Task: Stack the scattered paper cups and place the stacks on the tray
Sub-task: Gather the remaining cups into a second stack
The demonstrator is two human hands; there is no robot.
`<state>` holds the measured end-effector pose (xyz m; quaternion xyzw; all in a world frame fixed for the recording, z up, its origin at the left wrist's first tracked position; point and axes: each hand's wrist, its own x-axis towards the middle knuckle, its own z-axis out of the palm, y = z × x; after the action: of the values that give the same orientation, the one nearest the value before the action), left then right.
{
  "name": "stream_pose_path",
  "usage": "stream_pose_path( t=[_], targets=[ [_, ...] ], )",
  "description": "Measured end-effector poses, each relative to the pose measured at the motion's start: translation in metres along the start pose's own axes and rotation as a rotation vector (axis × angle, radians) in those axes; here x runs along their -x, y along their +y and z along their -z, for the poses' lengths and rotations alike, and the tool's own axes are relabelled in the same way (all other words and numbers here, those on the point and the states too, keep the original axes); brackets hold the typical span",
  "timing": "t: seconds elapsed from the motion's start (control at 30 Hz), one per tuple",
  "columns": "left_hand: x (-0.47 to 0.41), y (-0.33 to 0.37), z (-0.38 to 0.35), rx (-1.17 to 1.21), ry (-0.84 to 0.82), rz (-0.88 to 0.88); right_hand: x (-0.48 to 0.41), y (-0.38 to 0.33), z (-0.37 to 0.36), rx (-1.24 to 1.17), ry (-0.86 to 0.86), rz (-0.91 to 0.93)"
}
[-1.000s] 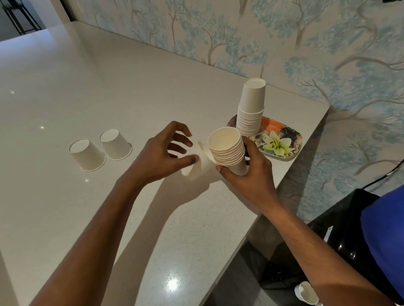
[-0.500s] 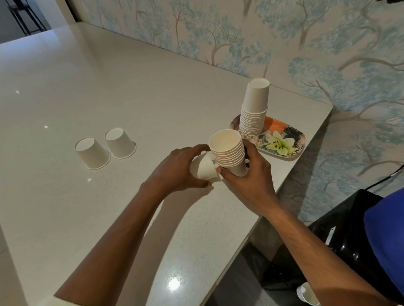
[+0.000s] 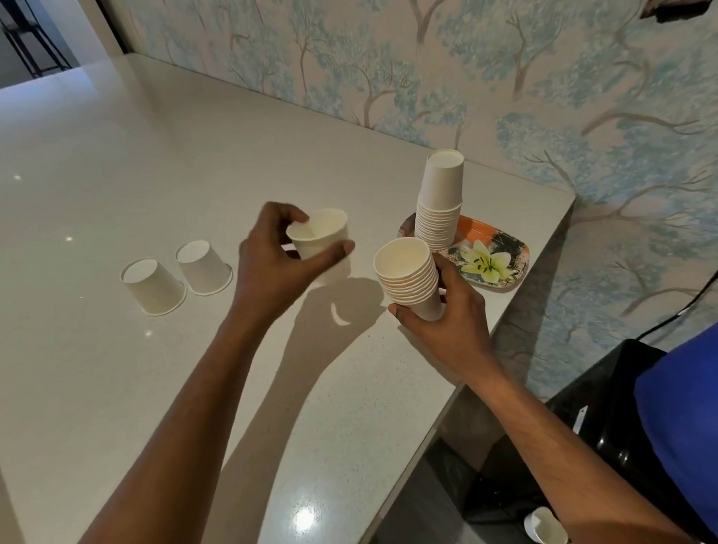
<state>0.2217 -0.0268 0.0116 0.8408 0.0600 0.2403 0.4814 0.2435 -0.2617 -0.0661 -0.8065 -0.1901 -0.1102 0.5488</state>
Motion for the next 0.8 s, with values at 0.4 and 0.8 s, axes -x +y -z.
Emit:
stream_pose_path(
  t=[0.4,0.8],
  targets=[
    [0.01,0.015,-0.024,0.204,-0.105,0.079,-0.003,0.002,-0.001,0.155,-0.049,0.047],
    [0.03,0.01,-0.061,0.139,0.003,0.079,-0.001,-0.003,-0.009,0.213,-0.075,0.092]
  ],
)
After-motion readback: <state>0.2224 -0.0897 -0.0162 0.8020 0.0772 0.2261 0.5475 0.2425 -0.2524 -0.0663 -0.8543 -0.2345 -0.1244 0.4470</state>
